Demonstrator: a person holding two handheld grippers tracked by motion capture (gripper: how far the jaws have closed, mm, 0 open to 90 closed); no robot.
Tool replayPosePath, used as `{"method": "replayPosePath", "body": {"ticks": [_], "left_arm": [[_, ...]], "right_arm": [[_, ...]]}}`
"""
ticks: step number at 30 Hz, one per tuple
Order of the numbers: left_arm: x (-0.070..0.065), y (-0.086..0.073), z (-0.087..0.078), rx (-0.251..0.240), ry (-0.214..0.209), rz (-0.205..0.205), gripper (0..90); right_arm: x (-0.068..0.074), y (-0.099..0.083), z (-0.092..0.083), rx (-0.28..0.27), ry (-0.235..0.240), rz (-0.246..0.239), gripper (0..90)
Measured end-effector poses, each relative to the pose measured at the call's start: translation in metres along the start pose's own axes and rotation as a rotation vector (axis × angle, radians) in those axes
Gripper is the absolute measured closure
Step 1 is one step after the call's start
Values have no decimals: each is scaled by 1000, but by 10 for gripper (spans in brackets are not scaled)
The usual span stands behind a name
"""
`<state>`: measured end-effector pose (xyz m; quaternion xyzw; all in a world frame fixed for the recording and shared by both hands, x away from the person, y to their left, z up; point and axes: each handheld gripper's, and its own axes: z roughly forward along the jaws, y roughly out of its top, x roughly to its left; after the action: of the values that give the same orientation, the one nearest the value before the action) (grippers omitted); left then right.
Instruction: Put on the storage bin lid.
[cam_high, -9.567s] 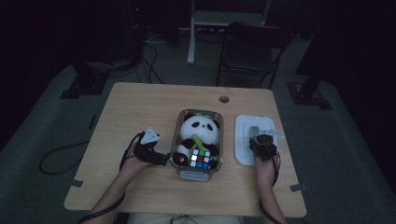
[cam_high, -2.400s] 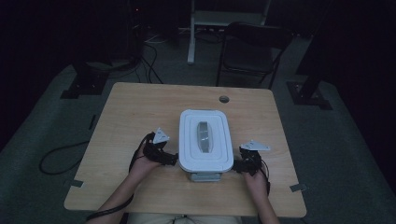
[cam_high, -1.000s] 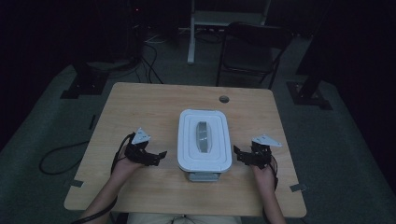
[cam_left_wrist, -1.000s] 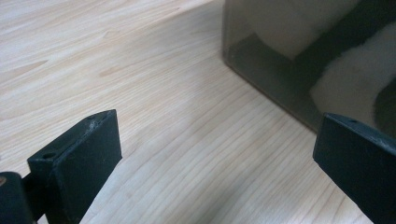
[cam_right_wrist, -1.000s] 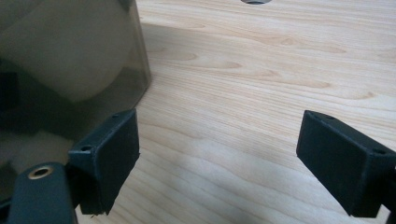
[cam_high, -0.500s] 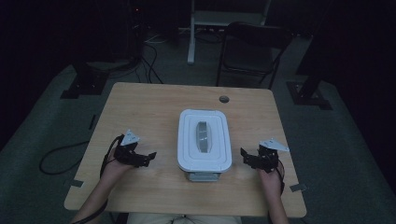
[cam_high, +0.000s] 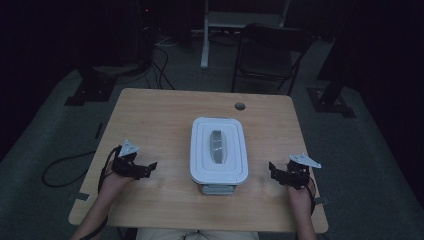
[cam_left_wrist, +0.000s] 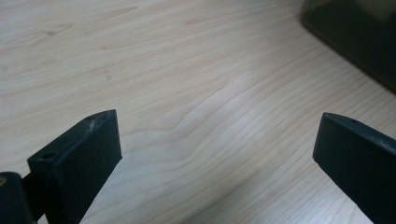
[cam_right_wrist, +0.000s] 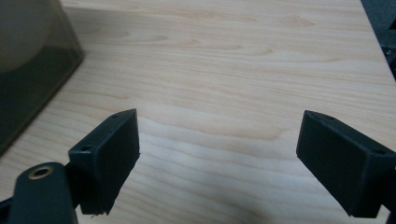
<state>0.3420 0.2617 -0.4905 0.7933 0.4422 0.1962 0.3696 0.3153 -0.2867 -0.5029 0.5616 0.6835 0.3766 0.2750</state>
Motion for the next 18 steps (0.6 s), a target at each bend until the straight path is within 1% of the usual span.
{"method": "replayPosePath", "body": {"ticks": [3, 7, 8, 9, 13, 16, 18], "left_arm": [[5, -5, -4, 1, 11, -13, 18], [9, -11, -9, 5, 27, -28, 18], [10, -13, -11, 6, 31, -33, 18], [12, -15, -12, 5, 35, -39, 18], [17, -23, -17, 9, 53, -62, 18], [21, -29, -20, 13, 61, -83, 18], [23, -33, -22, 5, 62, -101, 18]], "right_arm": [[-6, -3, -2, 2, -15, 10, 130], [-11, -8, -4, 8, -45, 12, 130], [-12, -9, -5, 7, -45, 15, 130], [-14, -10, -6, 8, -47, 17, 130], [-17, -13, -6, 27, -89, 12, 127], [-19, -16, -5, 36, -99, 26, 127], [-20, -17, -4, 43, -113, 31, 127]]}}
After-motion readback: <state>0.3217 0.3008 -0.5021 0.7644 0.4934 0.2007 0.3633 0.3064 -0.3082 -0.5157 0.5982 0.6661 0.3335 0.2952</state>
